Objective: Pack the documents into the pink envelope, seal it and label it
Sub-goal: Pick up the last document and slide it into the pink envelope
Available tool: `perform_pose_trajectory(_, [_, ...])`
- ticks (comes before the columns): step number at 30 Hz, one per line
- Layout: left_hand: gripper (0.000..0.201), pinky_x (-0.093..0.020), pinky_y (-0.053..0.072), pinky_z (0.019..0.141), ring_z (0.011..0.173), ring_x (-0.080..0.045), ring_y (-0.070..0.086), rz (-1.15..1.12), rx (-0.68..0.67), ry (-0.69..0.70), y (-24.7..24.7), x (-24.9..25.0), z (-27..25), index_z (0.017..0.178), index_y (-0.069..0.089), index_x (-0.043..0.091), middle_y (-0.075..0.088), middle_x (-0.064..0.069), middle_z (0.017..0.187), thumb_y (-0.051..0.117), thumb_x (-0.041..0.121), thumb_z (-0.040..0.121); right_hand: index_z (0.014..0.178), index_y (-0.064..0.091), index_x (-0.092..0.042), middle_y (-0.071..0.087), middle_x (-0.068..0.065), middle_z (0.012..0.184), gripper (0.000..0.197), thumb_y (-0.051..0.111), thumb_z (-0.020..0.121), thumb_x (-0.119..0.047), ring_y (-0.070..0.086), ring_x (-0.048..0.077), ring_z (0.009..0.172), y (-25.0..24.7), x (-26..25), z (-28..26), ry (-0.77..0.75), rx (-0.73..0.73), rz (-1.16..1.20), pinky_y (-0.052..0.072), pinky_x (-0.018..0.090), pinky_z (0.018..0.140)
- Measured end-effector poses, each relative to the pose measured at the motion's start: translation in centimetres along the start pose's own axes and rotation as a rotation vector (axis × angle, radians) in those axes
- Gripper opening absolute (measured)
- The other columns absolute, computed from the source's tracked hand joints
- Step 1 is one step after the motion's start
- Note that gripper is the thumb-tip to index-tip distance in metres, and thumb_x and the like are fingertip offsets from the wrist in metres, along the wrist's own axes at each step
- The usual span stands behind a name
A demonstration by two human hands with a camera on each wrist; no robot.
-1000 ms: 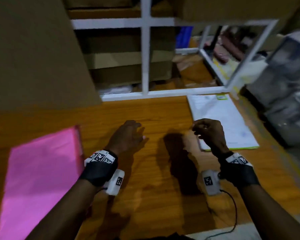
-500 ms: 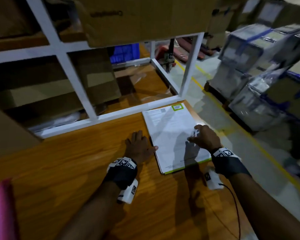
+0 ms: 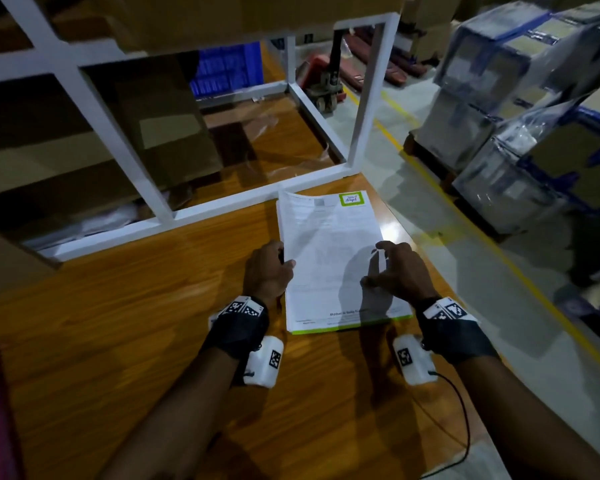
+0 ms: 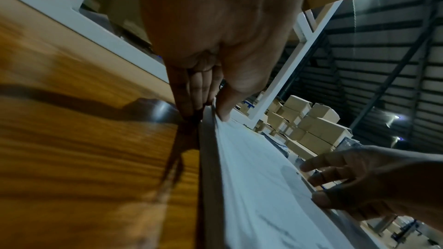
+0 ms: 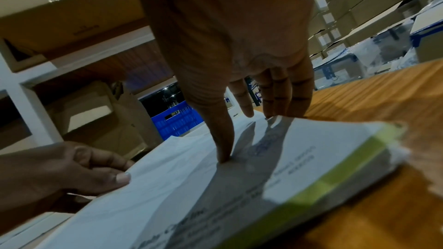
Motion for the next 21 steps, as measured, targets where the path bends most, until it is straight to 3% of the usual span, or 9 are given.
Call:
perform_pose_trajectory(3, [0.029,-0.038,0.056,0.085,0.102,-0.024,0.067,-0.032,-0.005,0.03,-0.4,-0.2,-0.6,0.113,0.069,0.015,0.071,-0.004,0.116,0.07,0.017,0.085,0.14,0.044,-0.013,0.054,0.02,0.125,0.095,0.091,0.06,-0.032,0.054,0.038,0.113,0.4,-0.1,-1.3,0.032,-0.001,0.056,0.046,0.039,0.087])
perform_pose_trajectory(6, [0.026,-0.03,0.053,0.075,0.099,-0.024,0.068,-0.025,-0.008,0.077,-1.1,-0.2,-1.5,0.109,0.071,0.013,0.072,-0.005,0.113,0.07,0.015,0.083,0.127,0.051,-0.011,0.063,0.018,0.115,0.081,0.089,0.059,-0.031,0.06,0.036,0.101,0.9,0.0,-2.5,0.056,0.024,0.116,0.043,0.032,0.071])
perform_pose_trajectory(8, [0.023,-0.026,0.047,0.069,0.097,-0.024,0.068,0.012,-0.019,0.094,-1.5,-0.5,-2.1,0.106,0.071,0.011,0.072,-0.006,0.111,0.07,0.016,0.083,0.124,0.053,-0.007,0.066,0.015,0.112,0.068,0.086,0.068,-0.026,0.063,0.033,0.1,0.9,0.0,-3.4,0.084,0.053,0.205,0.044,0.031,0.071])
perform_pose_trajectory(10, [0.023,-0.027,0.048,0.07,0.096,-0.025,0.068,0.033,-0.025,0.105,-2.1,-1.2,-2.6,0.104,0.072,0.01,0.072,-0.007,0.11,0.072,0.017,0.082,0.123,0.055,-0.003,0.069,0.013,0.111,0.059,0.083,0.075,-0.02,0.066,0.031,0.099,0.8,-0.1,-4.3,0.149,0.053,0.368,0.052,0.037,0.077])
perform_pose_trajectory(11, [0.024,-0.027,0.049,0.071,0.096,-0.025,0.068,0.036,-0.028,0.108,-2.4,-1.7,-2.9,0.103,0.072,0.01,0.072,-0.008,0.11,0.073,0.017,0.081,0.118,0.059,-0.002,0.071,0.013,0.107,0.052,0.082,0.075,-0.02,0.067,0.03,0.097,0.9,0.0,-4.7,0.184,0.052,0.43,0.055,0.041,0.079])
perform_pose_trajectory(13, [0.023,-0.03,0.052,0.072,0.094,-0.025,0.068,0.033,-0.024,0.109,-3.2,-2.7,-3.7,0.1,0.072,0.009,0.073,-0.008,0.106,0.075,0.016,0.078,0.088,0.067,0.0,0.071,0.015,0.084,0.03,0.082,0.073,-0.02,0.067,0.031,0.081,1.1,0.1,-5.3,0.21,0.057,0.496,0.055,0.045,0.072])
perform_pose_trajectory(15, [0.021,-0.036,0.056,0.073,0.09,-0.026,0.069,0.019,-0.035,0.094,-4.0,-3.8,-4.4,0.095,0.072,0.009,0.074,-0.009,0.1,0.077,0.017,0.076,0.069,0.064,-0.001,0.063,0.011,0.066,0.021,0.079,0.073,-0.015,0.061,0.027,0.065,1.8,0.0,-6.0,0.216,0.047,0.531,0.05,0.04,0.06])
perform_pose_trajectory(18, [0.022,-0.041,0.056,0.069,0.079,-0.028,0.066,0.018,-0.072,0.064,-5.1,-5.9,-6.0,0.09,0.07,0.006,0.072,-0.01,0.087,0.079,0.02,0.075,0.078,0.073,-0.002,0.062,0.004,0.058,0.001,0.072,0.077,-0.002,0.056,0.014,0.045,2.9,-1.4,-7.9,0.196,-0.017,0.636,0.044,0.024,0.044])
perform_pose_trajectory(21, [0.019,-0.032,0.048,0.06,0.073,-0.029,0.066,0.011,-0.124,0.072,-5.7,-7.7,-7.6,0.085,0.07,0.005,0.071,-0.012,0.082,0.078,0.02,0.078,0.083,0.071,-0.002,0.061,0.004,0.058,0.01,0.067,0.079,0.006,0.047,0.007,0.035,3.8,-3.0,-9.5,0.144,-0.071,0.69,0.035,0.019,0.035])
Point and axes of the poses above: each hand's wrist, its own z-axis towards the middle knuckle, its own y-axis out of the palm, x = y × z, the point moved 4 cm from there along z, towards the middle knuckle
